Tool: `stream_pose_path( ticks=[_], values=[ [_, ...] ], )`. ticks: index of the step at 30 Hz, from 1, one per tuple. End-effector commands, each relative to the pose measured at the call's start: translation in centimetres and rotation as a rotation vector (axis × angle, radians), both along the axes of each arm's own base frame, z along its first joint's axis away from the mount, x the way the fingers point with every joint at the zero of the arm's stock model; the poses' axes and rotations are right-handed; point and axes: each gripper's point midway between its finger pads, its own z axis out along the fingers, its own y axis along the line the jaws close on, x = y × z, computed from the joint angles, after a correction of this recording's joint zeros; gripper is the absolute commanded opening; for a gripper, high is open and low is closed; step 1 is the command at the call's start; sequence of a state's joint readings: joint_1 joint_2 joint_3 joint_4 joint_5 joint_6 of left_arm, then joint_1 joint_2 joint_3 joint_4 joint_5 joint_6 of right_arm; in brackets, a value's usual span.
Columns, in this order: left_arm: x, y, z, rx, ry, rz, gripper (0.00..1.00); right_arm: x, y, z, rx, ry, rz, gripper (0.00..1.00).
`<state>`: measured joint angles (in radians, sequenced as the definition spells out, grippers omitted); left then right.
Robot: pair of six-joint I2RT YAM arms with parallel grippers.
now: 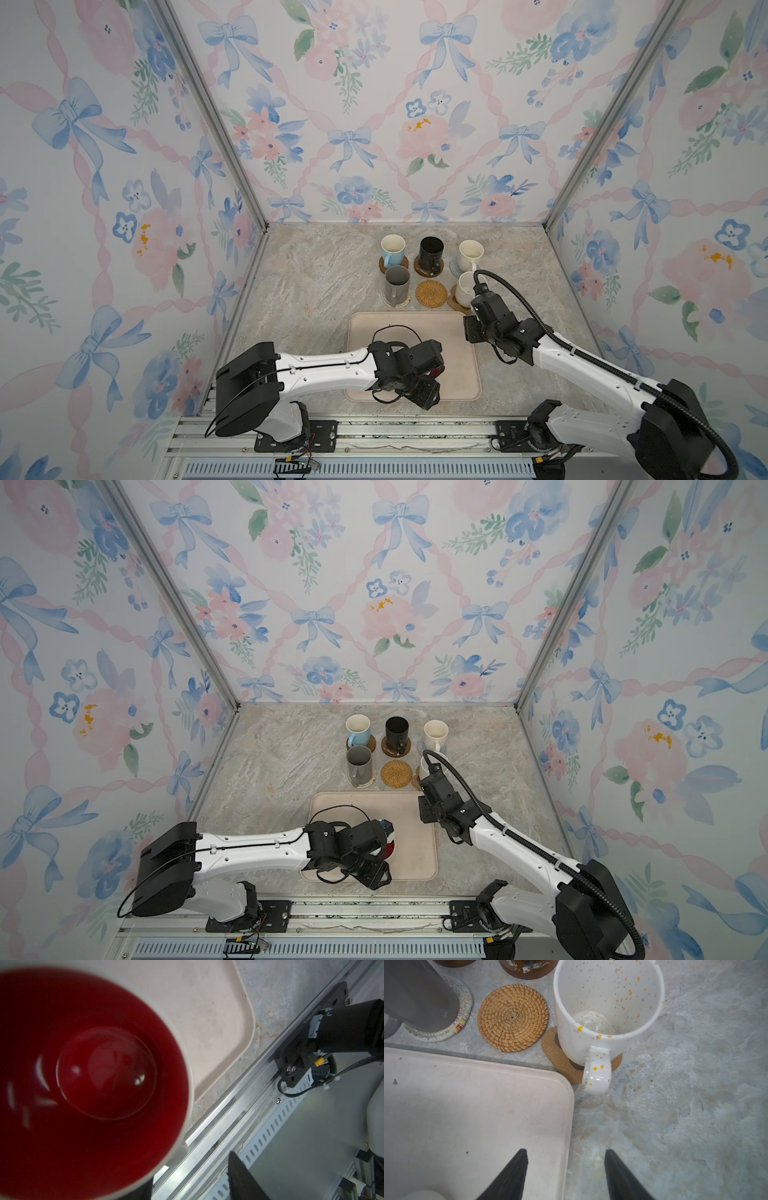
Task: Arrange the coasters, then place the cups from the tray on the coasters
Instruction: 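Lower the left gripper onto the red-lined mug's rim and close it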
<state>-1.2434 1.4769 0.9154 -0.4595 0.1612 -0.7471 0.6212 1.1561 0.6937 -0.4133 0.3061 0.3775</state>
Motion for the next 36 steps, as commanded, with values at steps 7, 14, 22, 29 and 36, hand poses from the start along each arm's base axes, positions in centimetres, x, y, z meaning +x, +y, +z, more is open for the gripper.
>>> stream_pose_path(
  ticks=[7,14,22,29,36],
  values=[
    [1.2,0.0,-1.5,0.065,-0.009,0.108,0.53,-0.5,-1.5,-0.7,0.025,-0.006,-0.048,0.62],
    [3.0,0.7,-1.8,0.089,-0.044,0.186,0.51,-0.7,-1.8,-1.2,0.028,0.002,-0.061,0.62],
    [4.8,2.1,-1.9,0.102,-0.077,0.256,0.49,-0.9,-2.2,-1.6,0.027,0.01,-0.072,0.62],
    [5.8,3.2,-1.7,0.104,-0.104,0.279,0.43,-0.9,-2.6,-1.7,0.025,0.013,-0.085,0.63],
    [6.3,3.1,-2.0,0.123,-0.131,0.258,0.41,-0.8,-2.5,-2.0,0.027,0.024,-0.084,0.62]
  ],
)
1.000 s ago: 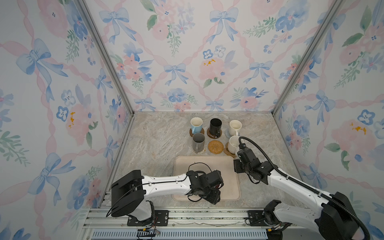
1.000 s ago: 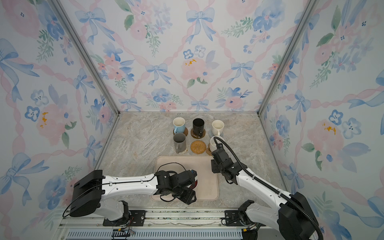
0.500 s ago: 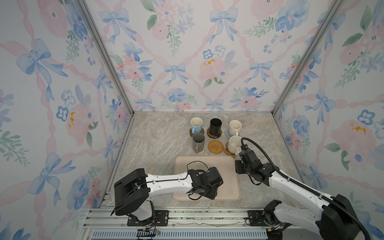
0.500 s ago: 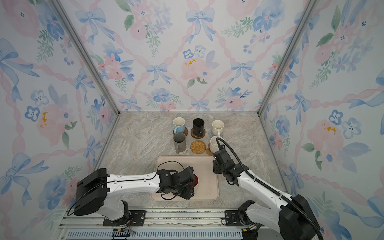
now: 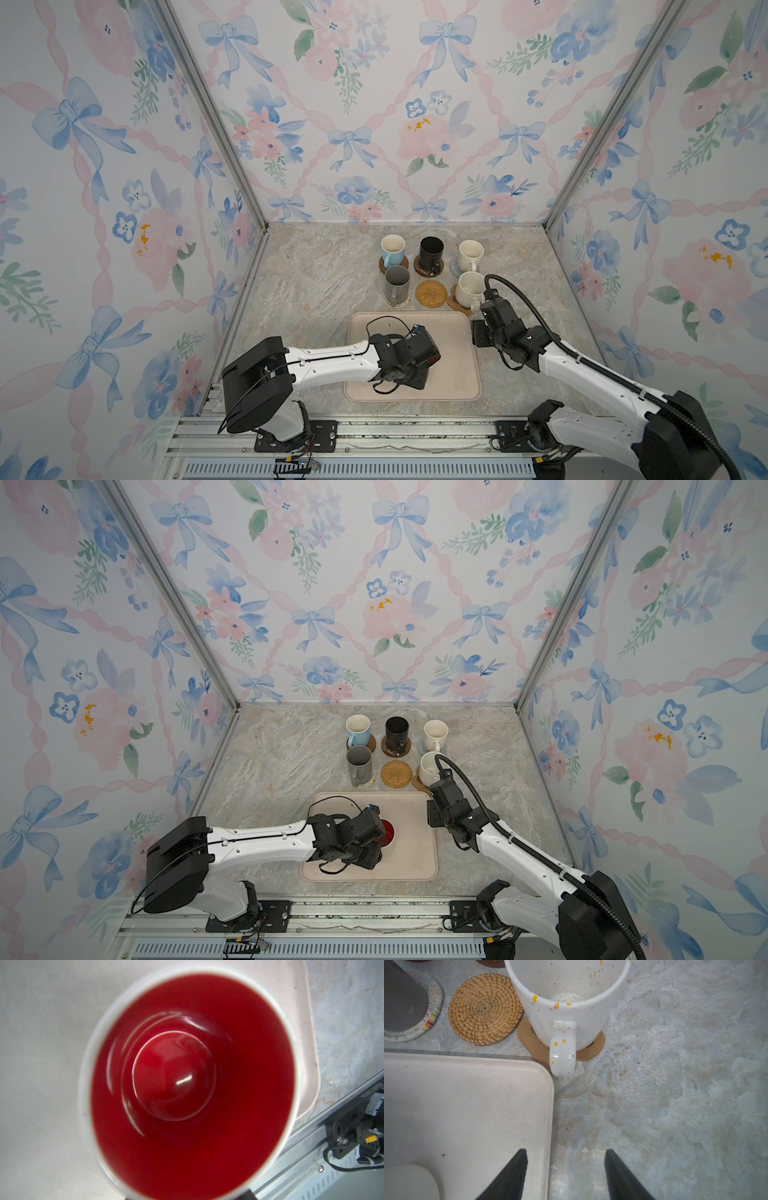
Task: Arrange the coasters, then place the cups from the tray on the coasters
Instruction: 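Lower the left gripper onto the red-lined mug's rim and close it, then lift the red-lined mug off the tray toward the woven rattan coaster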
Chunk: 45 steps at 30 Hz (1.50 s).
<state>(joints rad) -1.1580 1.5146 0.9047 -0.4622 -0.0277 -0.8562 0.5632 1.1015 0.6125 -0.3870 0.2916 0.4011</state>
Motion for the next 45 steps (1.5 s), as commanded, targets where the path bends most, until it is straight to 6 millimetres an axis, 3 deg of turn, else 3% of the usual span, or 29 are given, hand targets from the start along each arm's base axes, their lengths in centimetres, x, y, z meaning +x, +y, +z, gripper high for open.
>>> stream_pose_path(
  ticks=[1,23,28,34,45],
  values=[
    [0.7,0.4,-0.3,0.034,-0.034,-0.013,0.41,-0.2,-0.4,-0.7,0.002,0.015,-0.017,0.63],
    [1.7,-0.2,-0.7,0.066,-0.068,-0.02,0.31,-0.1,-0.3,-1.6,0.008,0.044,-0.027,0.63],
    [1.9,-0.2,-0.7,0.069,-0.074,-0.018,0.22,-0.1,-0.3,-1.5,0.01,0.04,-0.025,0.63],
    [2.1,-0.2,-0.4,0.067,-0.091,-0.02,0.0,0.0,-0.2,-1.5,0.011,0.04,-0.023,0.62],
    [3.5,-0.7,1.1,0.049,-0.143,-0.027,0.0,1.1,0.4,0.1,0.037,-0.007,-0.02,0.63]
  ],
)
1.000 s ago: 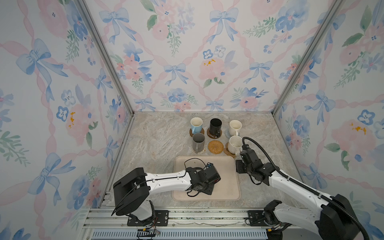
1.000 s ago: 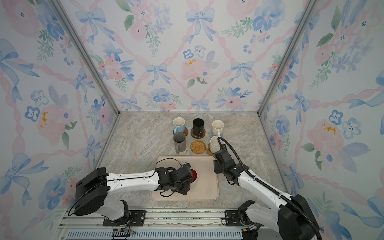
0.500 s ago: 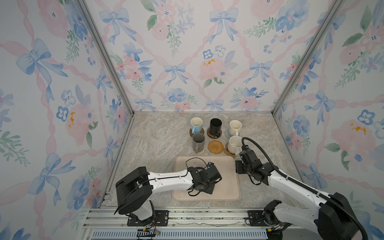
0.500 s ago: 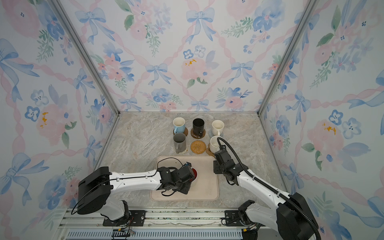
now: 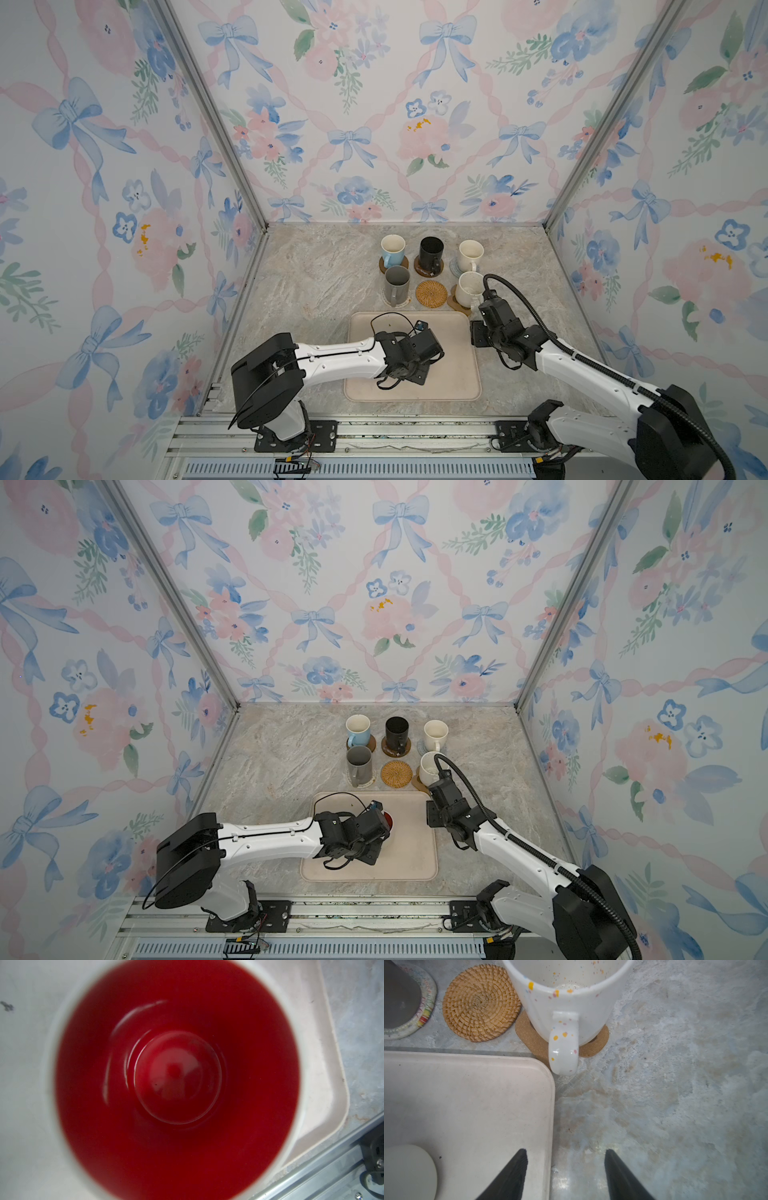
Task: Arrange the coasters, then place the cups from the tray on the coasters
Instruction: 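Lift the red-lined mug off the tray toward the woven rattan coaster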
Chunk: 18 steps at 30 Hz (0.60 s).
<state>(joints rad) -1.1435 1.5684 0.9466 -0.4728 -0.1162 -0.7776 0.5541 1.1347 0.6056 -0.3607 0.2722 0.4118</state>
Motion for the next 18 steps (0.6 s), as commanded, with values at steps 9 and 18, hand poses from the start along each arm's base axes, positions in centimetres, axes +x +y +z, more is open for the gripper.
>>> stream_pose_path(
  ticks=[9,18],
  values=[
    [3.5,-2.1,3.3,-0.035,-0.123,-0.017,0.0,2.5,0.9,2.5,0.037,-0.071,-0.019,0.63],
    [6.3,-3.3,3.9,-0.022,-0.162,-0.019,0.0,5.4,1.7,6.0,0.081,-0.161,-0.03,0.63]
  ],
)
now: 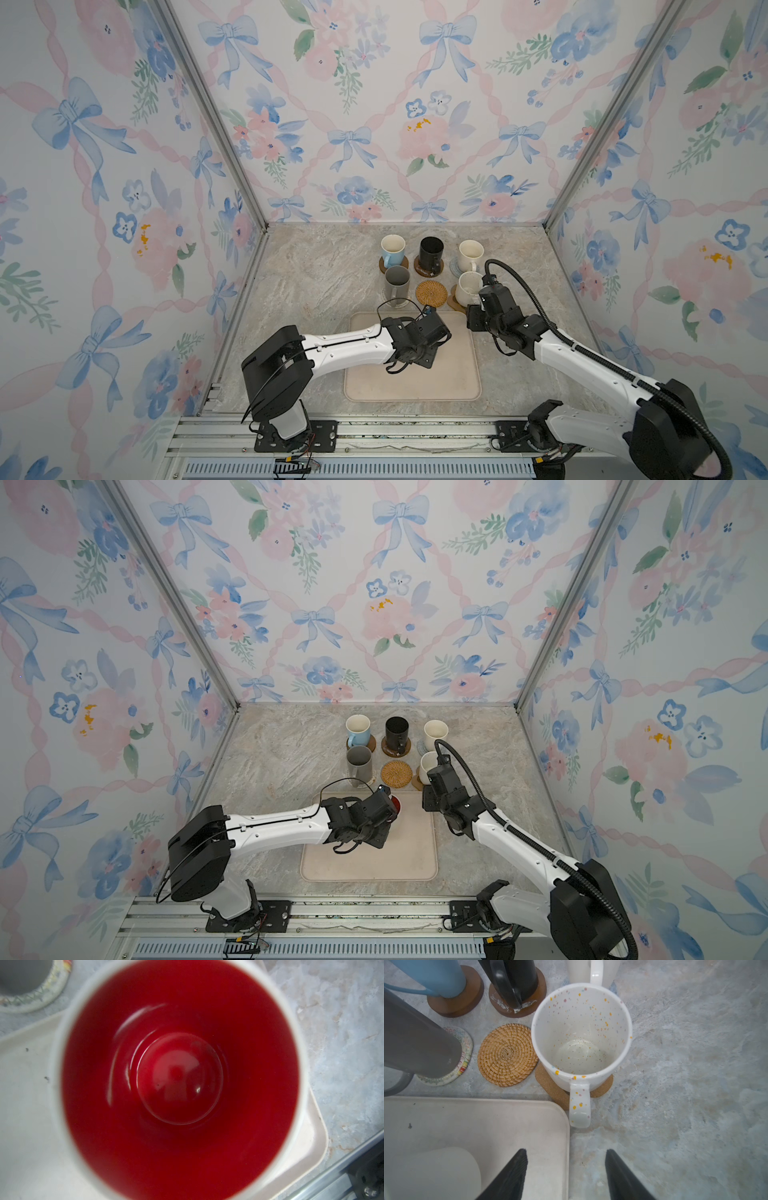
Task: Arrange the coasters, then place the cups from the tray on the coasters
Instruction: 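Lift the red-lined mug off the tray toward the woven rattan coaster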
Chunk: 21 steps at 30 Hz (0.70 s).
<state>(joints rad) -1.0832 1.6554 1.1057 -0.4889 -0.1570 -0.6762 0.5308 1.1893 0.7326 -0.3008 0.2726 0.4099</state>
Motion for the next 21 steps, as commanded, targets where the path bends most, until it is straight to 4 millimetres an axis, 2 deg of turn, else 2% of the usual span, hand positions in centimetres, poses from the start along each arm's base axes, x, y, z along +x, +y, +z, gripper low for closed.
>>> stream_pose_path(
  ticks=[1,14,21],
  values=[
    [2.4,-1.1,1.7,-0.018,-0.08,0.0,0.0,1.7,0.1,1.8,0.015,-0.048,-0.014,0.63],
    [8.9,-2.6,2.8,-0.012,-0.136,0.021,0.0,5.0,-1.4,6.9,0.095,-0.164,-0.076,0.64],
    [11.9,-3.3,2.4,-0.011,-0.143,0.034,0.0,6.0,-1.8,7.8,0.112,-0.184,-0.087,0.64]
  ],
)
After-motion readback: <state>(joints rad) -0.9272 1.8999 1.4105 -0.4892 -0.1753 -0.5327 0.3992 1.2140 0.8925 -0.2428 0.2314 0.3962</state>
